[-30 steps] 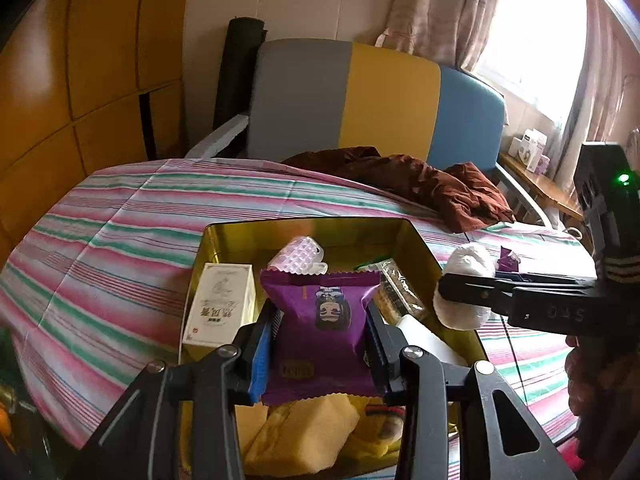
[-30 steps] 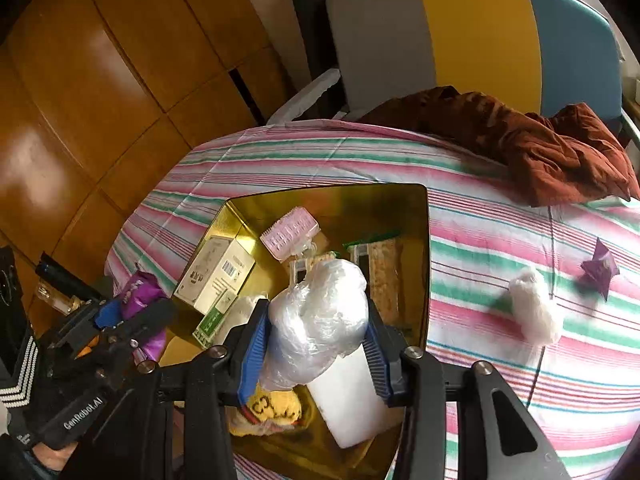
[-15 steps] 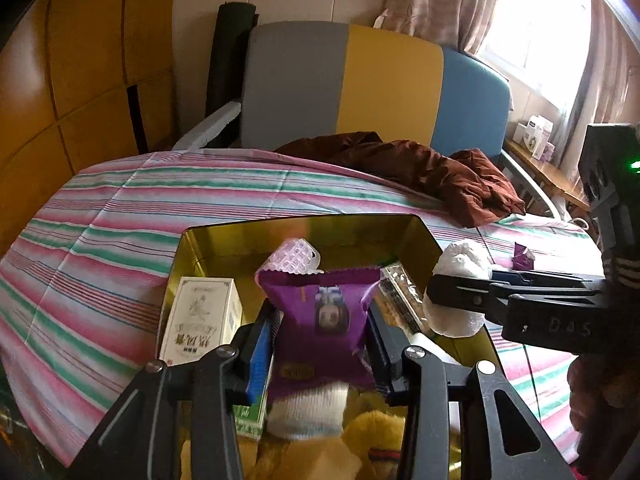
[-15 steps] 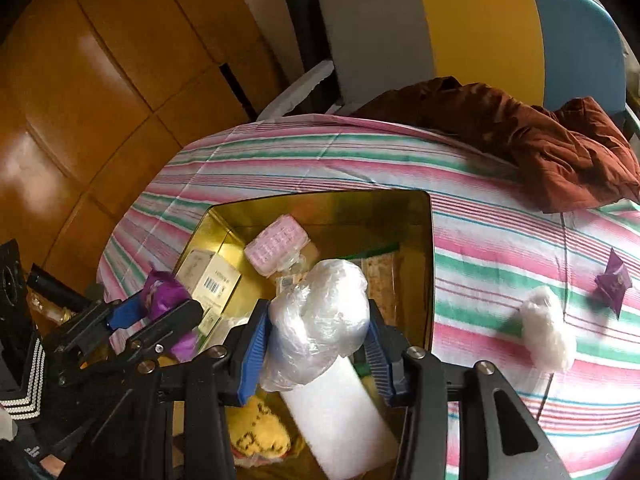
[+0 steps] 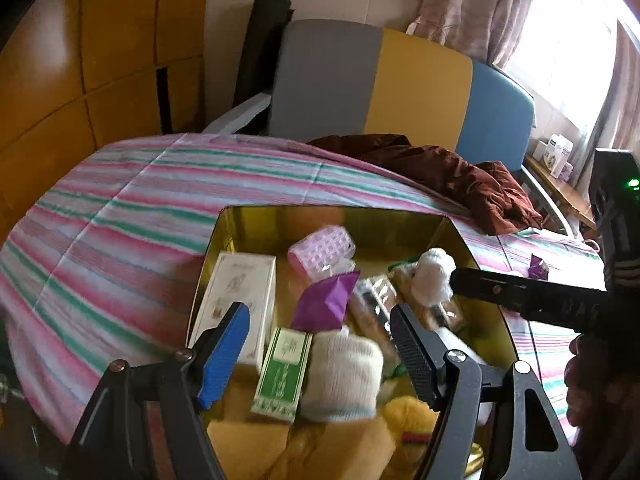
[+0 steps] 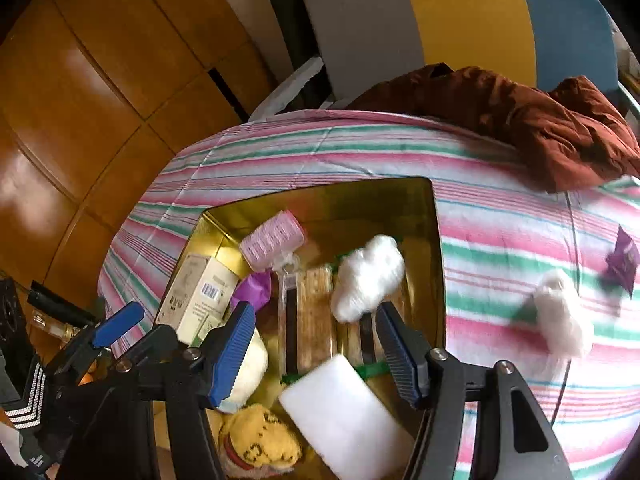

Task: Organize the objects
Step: 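Carry the bundle and purple packet into the gold tray and release, then move both tools back toward the white ball and last purple packet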

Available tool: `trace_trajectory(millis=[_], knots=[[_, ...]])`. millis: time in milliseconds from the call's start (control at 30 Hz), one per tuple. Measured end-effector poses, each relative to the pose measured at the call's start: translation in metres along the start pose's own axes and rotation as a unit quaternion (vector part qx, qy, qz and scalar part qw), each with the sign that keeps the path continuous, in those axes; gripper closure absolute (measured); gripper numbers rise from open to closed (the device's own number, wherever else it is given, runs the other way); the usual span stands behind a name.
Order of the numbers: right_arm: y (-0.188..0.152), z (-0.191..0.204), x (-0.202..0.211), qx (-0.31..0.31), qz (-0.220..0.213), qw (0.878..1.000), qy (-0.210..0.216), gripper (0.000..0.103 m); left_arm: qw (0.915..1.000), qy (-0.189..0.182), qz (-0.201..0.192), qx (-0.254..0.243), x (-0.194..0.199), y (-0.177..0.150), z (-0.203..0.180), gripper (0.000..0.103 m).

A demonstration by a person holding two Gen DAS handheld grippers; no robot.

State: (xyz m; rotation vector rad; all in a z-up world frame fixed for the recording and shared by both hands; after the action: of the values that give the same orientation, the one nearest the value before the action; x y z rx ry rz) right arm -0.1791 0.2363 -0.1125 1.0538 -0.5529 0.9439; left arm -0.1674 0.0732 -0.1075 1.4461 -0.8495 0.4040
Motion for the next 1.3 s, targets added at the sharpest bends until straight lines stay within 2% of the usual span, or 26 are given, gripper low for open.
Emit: trace_trajectory(millis=[333,767,967,1300], knots=[[-0.026,0.003,0.021,0.003,-0.015,1.000,-0.027,0.036,0.9999,0.002,-0.008,0.010,0.027,-0.019,0.003,0.028],[-0.054,0.016,0.045,0.037,-0.037,0.997,-0.061,0.036,0.9994,-0.004,-0.027,-0.022,0.057,-0.029,-0.017,0.025],[-0.064,0.007,0.060,0.028,-0.045,0.996,-0.072,0.032,0.9985,-0.010,-0.034,-0.043,0.065,-0.032,-0.032,0.024],[-0.071,-0.035,0.075,-0.019,-0.054,0.994,-0.094,0.032,0.9963,-0.023,-0.028,-0.078,0.066,-0.041,-0.060,0.024]])
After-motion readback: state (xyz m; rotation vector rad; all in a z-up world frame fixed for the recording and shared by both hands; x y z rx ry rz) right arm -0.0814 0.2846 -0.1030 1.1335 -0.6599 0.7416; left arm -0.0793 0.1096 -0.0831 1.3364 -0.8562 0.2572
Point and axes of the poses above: each gripper's, at about its wrist camera, not at the fingertips, and x roughly against the way its jaws point, z to its left, y to its top, the point moved 9 cm from there along -x, roughly the way its jaws point, and after that the axes turned 5 degrees about -x, right-handed, at the moved point
